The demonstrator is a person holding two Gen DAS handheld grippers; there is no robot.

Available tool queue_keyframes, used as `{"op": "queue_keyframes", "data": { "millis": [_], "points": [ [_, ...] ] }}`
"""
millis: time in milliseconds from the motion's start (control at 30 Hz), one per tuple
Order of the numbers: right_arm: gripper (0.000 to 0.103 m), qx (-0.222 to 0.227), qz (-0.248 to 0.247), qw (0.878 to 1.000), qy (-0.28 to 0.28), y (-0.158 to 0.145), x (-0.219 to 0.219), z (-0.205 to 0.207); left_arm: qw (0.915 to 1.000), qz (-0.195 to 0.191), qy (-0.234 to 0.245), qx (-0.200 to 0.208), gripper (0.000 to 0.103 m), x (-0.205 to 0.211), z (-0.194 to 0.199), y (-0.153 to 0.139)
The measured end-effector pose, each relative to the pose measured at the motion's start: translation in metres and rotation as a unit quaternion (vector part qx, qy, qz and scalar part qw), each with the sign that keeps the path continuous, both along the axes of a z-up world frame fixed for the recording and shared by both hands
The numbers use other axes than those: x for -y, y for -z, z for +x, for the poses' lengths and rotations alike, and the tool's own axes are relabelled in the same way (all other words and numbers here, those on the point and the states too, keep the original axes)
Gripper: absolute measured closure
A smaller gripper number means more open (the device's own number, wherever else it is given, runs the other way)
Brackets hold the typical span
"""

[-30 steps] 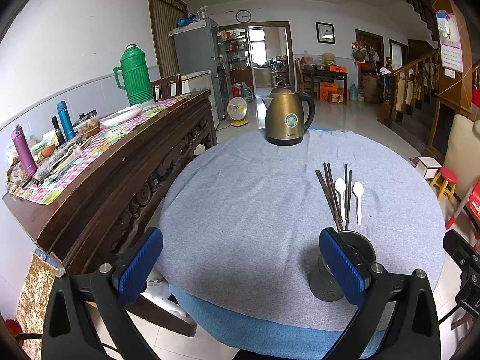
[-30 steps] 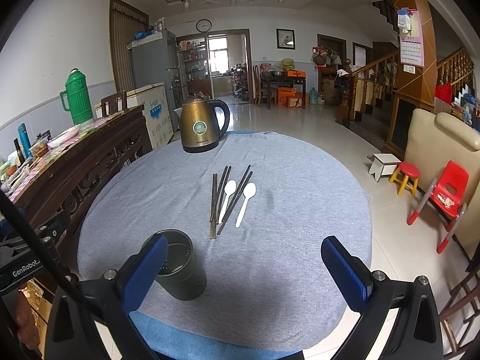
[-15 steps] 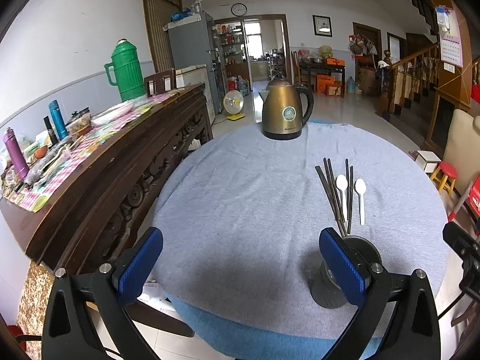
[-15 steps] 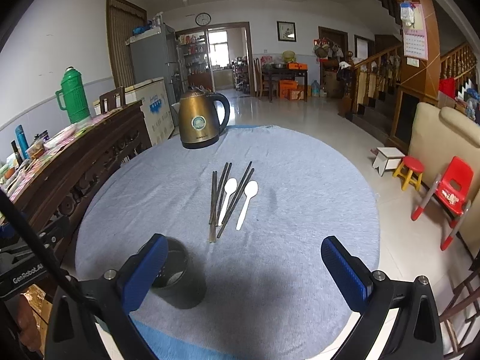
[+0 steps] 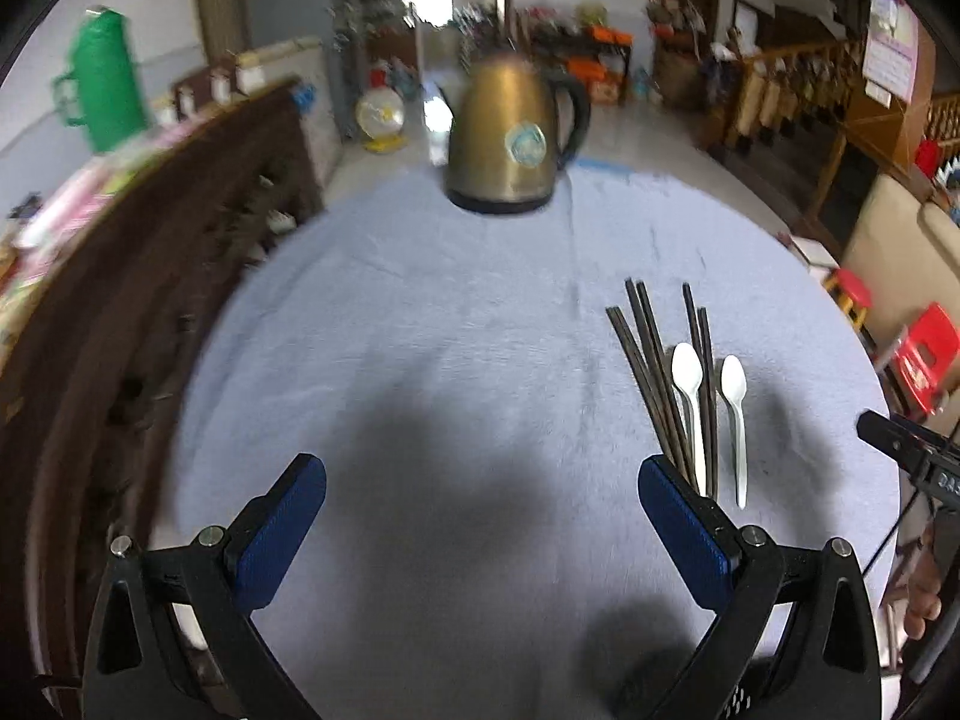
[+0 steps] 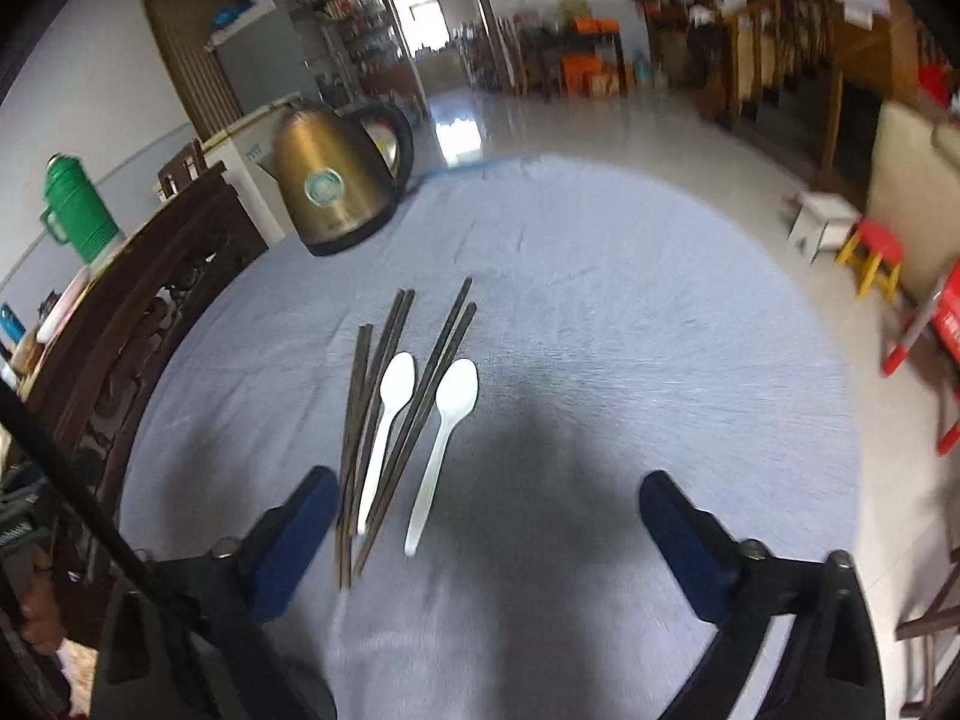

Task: Organize utensils
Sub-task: 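Grasp a white spoon with the left gripper while the right gripper grasps the other spoon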

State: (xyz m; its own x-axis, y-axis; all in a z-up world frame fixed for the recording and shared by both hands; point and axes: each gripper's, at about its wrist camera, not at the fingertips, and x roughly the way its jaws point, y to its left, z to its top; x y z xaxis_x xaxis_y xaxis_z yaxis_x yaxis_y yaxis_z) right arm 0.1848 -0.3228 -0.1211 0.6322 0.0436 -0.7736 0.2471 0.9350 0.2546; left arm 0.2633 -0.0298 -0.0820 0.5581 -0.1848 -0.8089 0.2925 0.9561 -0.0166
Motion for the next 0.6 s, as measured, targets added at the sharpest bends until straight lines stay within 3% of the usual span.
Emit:
{"op": "queue_keyframes", "data": {
  "millis": [133, 200, 233, 367, 433, 500, 533, 600],
  "points": [
    [0.02, -0.026, 0.022, 0.999, -0.015, 0.026, 0.005, 0.043, 0.9973, -0.023, 0.033, -0.061, 0.011, 0.03, 0.052, 0.032],
    [0.032, -0.046, 0.031, 0.998, -0.022, 0.044, 0.006, 0.071, 0.9957, -0.028, 0.036, -0.081, 0.03, 0.044, 0.07, 0.044],
    [0.034, -0.053, 0.034, 0.998, -0.023, 0.051, 0.006, 0.079, 0.9948, -0.032, 0.037, -0.089, 0.033, 0.049, 0.078, 0.048],
    [0.038, -0.072, 0.041, 0.996, -0.026, 0.072, 0.003, 0.1, 0.9899, -0.066, 0.047, -0.116, 0.035, 0.074, 0.099, 0.059],
    [0.049, -0.077, 0.043, 0.996, -0.032, 0.078, 0.0, 0.104, 0.9877, -0.073, 0.065, -0.122, 0.035, 0.091, 0.101, 0.061],
    [0.071, -0.084, 0.043, 0.995, -0.042, 0.083, -0.005, 0.108, 0.9867, -0.067, 0.085, -0.121, 0.035, 0.107, 0.099, 0.062],
    [0.075, -0.08, 0.038, 0.995, -0.049, 0.086, -0.007, 0.109, 0.9858, -0.063, 0.096, -0.122, 0.035, 0.115, 0.1, 0.064],
    [0.096, -0.072, 0.029, 0.995, -0.062, 0.088, -0.009, 0.108, 0.9831, -0.058, 0.117, -0.128, 0.035, 0.129, 0.1, 0.069]
  ]
}}
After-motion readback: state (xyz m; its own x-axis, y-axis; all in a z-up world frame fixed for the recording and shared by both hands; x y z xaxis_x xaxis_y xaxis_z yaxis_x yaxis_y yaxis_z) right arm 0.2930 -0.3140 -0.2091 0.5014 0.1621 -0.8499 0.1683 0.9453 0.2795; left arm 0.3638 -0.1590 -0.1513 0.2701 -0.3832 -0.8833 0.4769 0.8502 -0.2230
